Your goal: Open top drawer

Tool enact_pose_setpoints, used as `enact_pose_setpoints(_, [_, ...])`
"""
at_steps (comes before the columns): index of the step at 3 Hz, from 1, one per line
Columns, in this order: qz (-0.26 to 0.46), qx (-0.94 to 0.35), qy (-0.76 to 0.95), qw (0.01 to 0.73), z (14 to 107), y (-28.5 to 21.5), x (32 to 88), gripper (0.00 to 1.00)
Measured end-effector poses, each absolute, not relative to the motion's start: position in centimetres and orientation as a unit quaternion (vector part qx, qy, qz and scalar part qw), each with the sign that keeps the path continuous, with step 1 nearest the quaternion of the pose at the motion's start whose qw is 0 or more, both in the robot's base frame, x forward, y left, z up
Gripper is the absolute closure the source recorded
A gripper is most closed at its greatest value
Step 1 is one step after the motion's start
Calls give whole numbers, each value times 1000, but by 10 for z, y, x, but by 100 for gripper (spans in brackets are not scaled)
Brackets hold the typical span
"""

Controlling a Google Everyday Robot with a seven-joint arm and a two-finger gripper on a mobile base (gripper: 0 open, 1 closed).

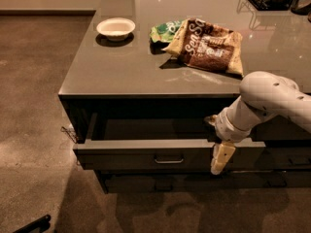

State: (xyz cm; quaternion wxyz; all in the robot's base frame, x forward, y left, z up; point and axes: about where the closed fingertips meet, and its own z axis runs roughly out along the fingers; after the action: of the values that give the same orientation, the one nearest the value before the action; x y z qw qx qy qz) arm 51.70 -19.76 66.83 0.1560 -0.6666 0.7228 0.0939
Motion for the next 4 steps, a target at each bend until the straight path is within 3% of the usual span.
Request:
enact_pose_setpoints(3, [143, -653, 734, 123, 655, -203, 474, 65])
enact_pose_setpoints(4, [173, -649, 733, 105, 663, -199, 437, 96])
